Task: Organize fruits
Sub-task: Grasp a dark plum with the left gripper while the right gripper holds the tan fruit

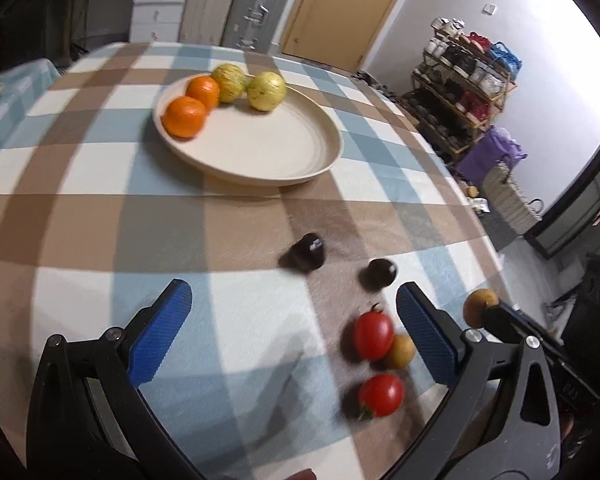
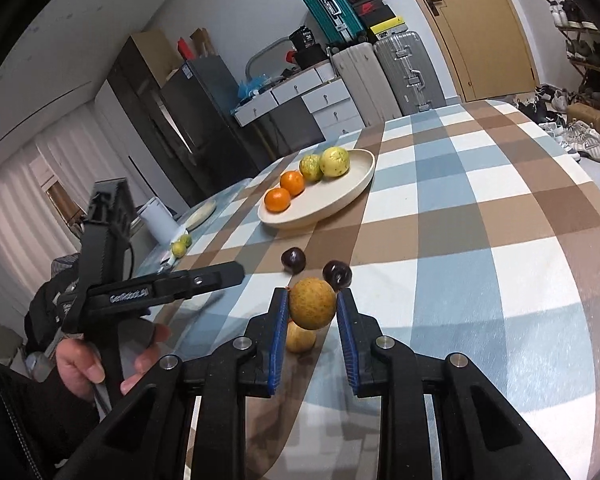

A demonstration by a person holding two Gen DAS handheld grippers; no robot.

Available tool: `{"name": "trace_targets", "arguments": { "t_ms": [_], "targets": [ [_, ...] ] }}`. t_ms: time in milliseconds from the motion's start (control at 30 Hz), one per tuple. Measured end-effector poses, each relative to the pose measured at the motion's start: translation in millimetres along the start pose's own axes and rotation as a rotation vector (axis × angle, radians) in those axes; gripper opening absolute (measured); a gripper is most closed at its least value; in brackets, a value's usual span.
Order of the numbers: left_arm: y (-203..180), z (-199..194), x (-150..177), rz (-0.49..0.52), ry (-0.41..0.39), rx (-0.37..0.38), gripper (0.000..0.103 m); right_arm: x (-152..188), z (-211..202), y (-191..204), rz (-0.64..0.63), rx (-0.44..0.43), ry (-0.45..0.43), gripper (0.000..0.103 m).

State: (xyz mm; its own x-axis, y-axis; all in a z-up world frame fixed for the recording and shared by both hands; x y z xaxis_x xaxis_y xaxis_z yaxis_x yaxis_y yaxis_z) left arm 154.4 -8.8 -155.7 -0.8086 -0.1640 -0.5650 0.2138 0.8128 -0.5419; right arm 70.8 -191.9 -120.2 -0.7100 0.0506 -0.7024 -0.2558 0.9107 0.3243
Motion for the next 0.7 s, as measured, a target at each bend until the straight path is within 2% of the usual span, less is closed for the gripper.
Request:
{"name": "trace_targets", "arguments": {
  "t_ms": [133, 267, 400, 500, 567, 600, 633, 700],
  "targets": [
    [2.8, 15.7, -12.0, -0.023, 0.029, 0.018, 0.101, -7.8, -1.4, -7.2, 0.015, 0.011, -0.020, 0.025],
    [5.0, 27.5, -19.8, -0.030, 0.043, 0.025, 0.093, -17.8, -3.0, -11.8, 0.012, 0.014, -0.039, 0.025],
    [7.2, 38.6, -23.4, -0.019, 0.070, 0.017, 0.077, -25.2, -3.6, -10.1, -0.015, 0.015, -0.057, 0.025],
    [3.9, 44.7, -25.6, 0.010, 0.082, 0.034, 0.051, -28.2, -1.6, -7.2, -0.029, 0.005, -0.059, 0.025],
    [0.6, 48.1, -25.5, 0.018, 0.092, 0.054, 0.041, -29.4, 1.5, -5.9, -0.031, -0.004, -0.055, 0.025],
    [-0.4, 49.5, -25.7, 0.022, 0.096, 0.056, 0.039, -30.0, 3.0, -5.4, -0.031, -0.006, -0.053, 0.025],
    [-1.4, 50.6, -26.0, 0.033, 0.095, 0.050, 0.037, -31.1, 4.8, -5.0, -0.032, -0.009, -0.051, 0.025],
    [-2.0, 51.9, -26.2, 0.063, 0.094, 0.010, 0.022, -32.4, 6.5, -4.4, -0.035, -0.013, -0.051, 0.025]
  ]
}}
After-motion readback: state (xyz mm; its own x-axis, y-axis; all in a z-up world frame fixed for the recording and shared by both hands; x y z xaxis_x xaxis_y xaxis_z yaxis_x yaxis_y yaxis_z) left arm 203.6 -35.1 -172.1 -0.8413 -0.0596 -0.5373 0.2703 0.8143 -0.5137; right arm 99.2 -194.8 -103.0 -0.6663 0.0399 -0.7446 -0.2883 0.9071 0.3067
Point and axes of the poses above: each gripper's, at about its wrist camera, not at the fingertips, and z roughly the way its jaws point, y to its left, x to its underside, the point moved 4 cm from there along z, roughly the way its jaws point, and after that the axes turned 14 degrees about x, right-handed, at the moved point
